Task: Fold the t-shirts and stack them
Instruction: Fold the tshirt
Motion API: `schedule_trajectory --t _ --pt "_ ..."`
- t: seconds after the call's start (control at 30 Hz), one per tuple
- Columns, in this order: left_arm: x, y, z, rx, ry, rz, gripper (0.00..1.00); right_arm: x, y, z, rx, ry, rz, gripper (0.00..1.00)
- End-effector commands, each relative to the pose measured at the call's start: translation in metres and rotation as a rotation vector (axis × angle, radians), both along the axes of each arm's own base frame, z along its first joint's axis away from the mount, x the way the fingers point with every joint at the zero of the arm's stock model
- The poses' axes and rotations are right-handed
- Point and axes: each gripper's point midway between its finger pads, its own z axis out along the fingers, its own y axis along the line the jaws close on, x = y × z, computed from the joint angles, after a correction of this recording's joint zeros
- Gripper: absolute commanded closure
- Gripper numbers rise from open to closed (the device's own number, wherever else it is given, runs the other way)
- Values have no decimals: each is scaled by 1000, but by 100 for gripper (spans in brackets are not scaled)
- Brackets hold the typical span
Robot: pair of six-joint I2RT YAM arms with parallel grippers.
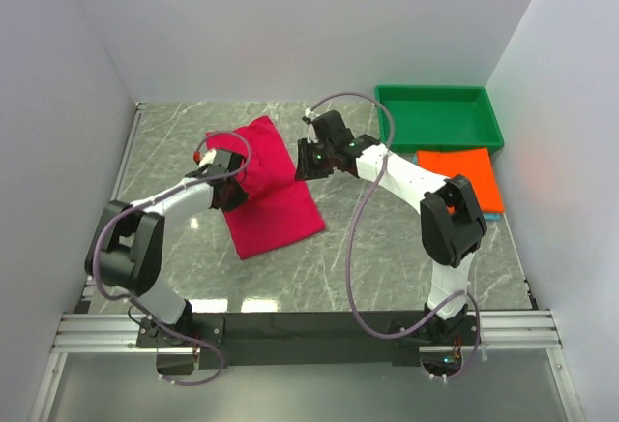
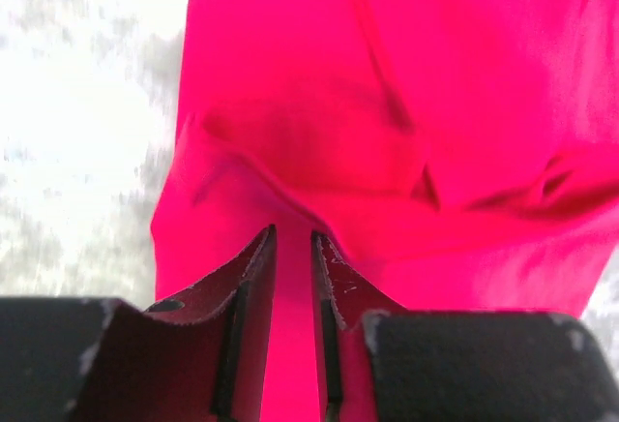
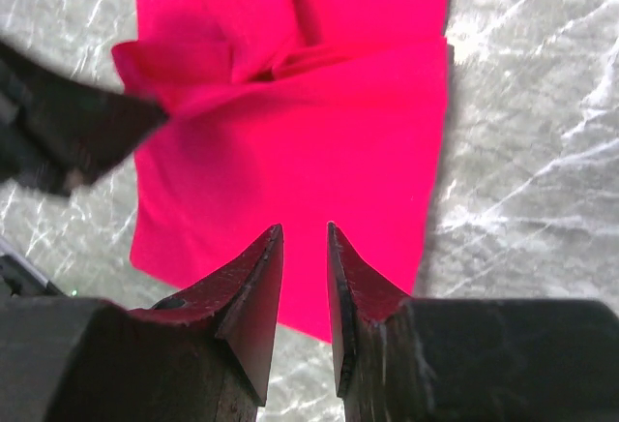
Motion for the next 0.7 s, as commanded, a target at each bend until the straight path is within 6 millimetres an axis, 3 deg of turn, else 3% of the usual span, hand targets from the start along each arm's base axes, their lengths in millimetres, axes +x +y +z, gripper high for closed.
schedule_trajectory --t 0.0,0.1,0.23,0.3,0.33,0.4,0.43,0.53,0.67 --pt "33 8 18 17 -54 16 74 -3 3 21 56 -57 16 68" --pt "46 23 20 8 -52 85 74 -9 3 17 87 -32 27 68" --pt "53 35 5 -62 -3 126 73 -15 8 11 157 28 52 68" --pt "49 27 6 -102 5 91 73 -18 13 12 196 48 71 67" --pt "52 23 20 -129 -44 77 72 -16 13 14 212 50 72 66" --pt "39 19 23 -172 -62 72 70 -15 20 18 249 54 98 65" --pt "37 17 40 -196 -110 68 69 -13 22 18 258 56 105 65" --pt "26 10 52 -257 -156 53 66 -6 35 19 307 70 140 65" --pt "18 -4 49 -341 -189 24 71 13 51 7 368 103 156 65"
